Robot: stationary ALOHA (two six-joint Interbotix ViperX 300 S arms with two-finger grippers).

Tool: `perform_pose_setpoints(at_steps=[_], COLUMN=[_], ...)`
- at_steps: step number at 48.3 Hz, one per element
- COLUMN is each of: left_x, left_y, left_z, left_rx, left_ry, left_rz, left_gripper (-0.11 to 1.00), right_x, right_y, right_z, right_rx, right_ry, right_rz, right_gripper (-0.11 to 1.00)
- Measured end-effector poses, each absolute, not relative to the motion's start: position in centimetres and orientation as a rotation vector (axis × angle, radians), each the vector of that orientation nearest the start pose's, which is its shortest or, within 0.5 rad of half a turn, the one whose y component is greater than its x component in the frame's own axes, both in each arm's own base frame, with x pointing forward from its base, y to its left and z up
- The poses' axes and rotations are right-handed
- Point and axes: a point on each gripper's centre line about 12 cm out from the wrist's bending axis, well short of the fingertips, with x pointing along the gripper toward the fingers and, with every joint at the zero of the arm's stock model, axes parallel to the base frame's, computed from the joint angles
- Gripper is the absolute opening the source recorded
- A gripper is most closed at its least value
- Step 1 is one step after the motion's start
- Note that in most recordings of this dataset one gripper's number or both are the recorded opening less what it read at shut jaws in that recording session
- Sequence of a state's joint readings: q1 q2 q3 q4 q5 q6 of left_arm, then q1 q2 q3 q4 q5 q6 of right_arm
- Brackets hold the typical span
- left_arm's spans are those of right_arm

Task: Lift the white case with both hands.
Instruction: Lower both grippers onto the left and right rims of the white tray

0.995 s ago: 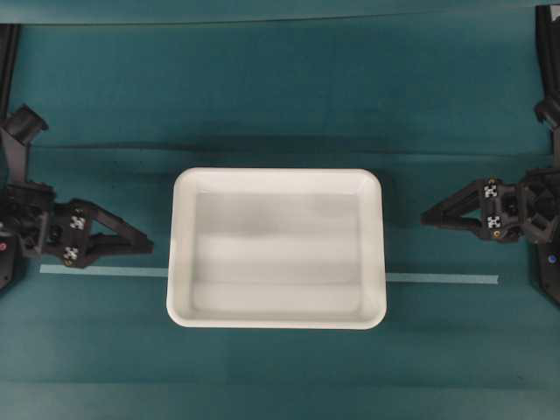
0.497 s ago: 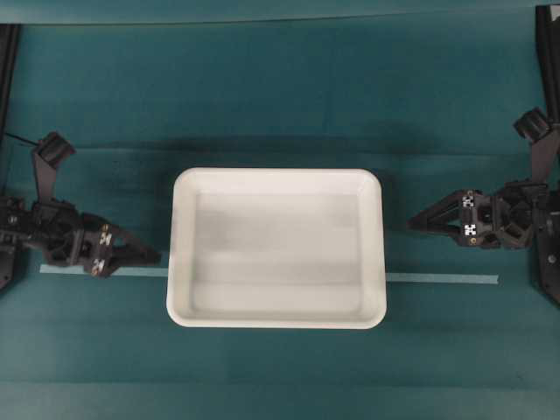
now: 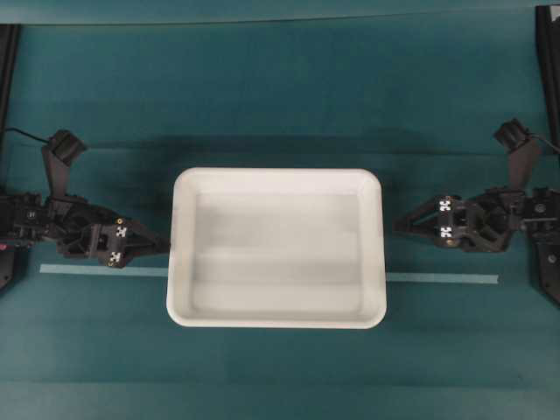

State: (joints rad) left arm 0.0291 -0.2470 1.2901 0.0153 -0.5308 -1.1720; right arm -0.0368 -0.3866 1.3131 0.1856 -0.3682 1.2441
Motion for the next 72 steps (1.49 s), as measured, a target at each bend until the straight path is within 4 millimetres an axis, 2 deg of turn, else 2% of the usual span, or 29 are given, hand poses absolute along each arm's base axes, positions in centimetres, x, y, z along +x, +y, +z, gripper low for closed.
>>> perform_pose_setpoints(at_steps=[13, 29, 59, 68, 72], left_x=[24.9, 26.5, 26.2, 26.2, 26.2], left_y=[0.7, 0.8, 1.1, 1.1, 1.1], left_z=[10.4, 9.8, 9.7, 9.7, 9.6], left_rx=[-1.141, -1.141, -1.140, -1.139, -1.138], left_ry=[0.456, 0.448, 0.431, 0.433, 0.447], left_rz=[0.326, 0.323, 0.323, 0.325, 0.334], left_gripper=[0.96, 0.96, 0.92, 0.89, 0.81], right_x=[23.7, 25.6, 25.2, 25.1, 25.1], right_y=[-0.9, -0.9, 0.1, 0.0, -0.1], right_z=[10.6, 10.0, 9.7, 9.6, 9.6], right_rx=[1.374, 1.385, 1.416, 1.423, 1.425], right_ry=[0.403, 0.375, 0.372, 0.364, 0.361], right_rz=[-0.472, -0.477, -0.483, -0.495, -0.498], right_gripper=[0.92, 0.92, 0.90, 0.85, 0.73])
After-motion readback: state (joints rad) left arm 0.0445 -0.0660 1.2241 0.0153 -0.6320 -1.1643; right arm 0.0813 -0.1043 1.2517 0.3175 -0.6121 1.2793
